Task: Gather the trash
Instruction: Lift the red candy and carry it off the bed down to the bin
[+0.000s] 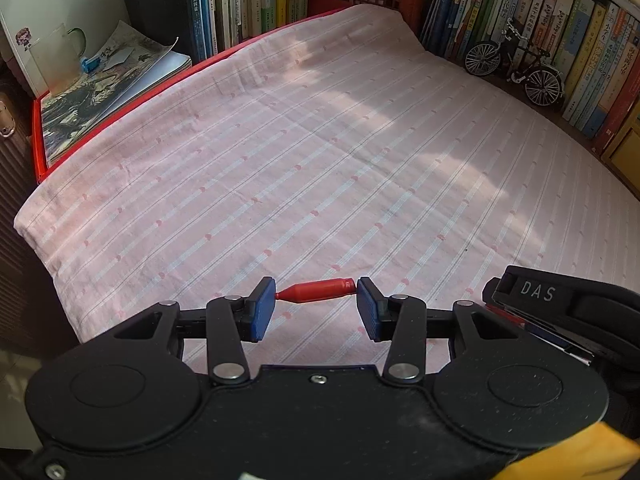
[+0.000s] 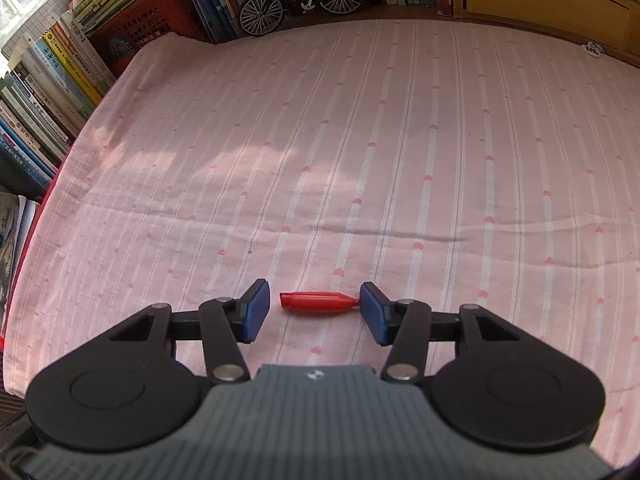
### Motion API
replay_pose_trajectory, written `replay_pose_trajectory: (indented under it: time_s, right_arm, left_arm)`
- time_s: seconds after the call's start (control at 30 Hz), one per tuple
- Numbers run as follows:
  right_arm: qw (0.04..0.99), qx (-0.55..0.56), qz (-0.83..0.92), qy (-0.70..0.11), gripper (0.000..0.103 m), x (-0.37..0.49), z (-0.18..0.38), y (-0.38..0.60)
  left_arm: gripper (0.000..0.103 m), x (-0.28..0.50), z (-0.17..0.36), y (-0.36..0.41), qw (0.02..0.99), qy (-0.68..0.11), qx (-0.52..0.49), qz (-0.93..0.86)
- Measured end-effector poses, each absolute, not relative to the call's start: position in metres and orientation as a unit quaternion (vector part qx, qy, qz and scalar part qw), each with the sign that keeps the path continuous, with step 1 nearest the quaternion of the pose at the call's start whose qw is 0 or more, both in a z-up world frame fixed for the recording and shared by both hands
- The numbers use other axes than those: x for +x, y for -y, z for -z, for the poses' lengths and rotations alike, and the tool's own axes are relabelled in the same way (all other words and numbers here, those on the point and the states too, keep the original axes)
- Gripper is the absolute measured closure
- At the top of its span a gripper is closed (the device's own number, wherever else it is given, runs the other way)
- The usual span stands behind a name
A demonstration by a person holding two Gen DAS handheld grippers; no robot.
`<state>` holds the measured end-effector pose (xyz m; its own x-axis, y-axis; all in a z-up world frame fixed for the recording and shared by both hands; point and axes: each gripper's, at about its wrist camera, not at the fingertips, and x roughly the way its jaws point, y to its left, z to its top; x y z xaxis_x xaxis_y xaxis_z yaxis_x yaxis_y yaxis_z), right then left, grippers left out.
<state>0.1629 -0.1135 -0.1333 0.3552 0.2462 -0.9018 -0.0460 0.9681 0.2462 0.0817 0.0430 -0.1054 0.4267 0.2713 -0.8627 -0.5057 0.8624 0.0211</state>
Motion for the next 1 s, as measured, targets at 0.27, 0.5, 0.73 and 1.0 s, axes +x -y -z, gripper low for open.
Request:
replay_pose_trajectory:
  time_s: [0.27, 0.5, 0.73, 1.0]
  right_arm:
    - [0.83, 0.056, -0.083, -0.549, 0.054, 0.152, 0.129, 0.1]
    - [0.841, 0.042, -0.078, -0.534, 0.054, 0.14, 0.115, 0.098]
    - [0.858, 0.031, -0.073, -0.508, 0.054, 0.114, 0.092, 0.101]
    - [0.881, 0.01, -0.049, -0.47, 0.054, 0.056, 0.057, 0.098]
  left_arm:
    - [0.061, 0.07, 0.108, -0.053, 0.837, -0.48, -0.132, -0.228]
    - [0.061, 0.061, 0.099, -0.058, 0.841, -0.481, -0.132, -0.211]
    - [0.061, 0.036, 0.089, -0.061, 0.855, -0.471, -0.129, -0.178]
    - [0.061, -0.025, 0.066, -0.07, 0.877, -0.446, -0.123, -0.129]
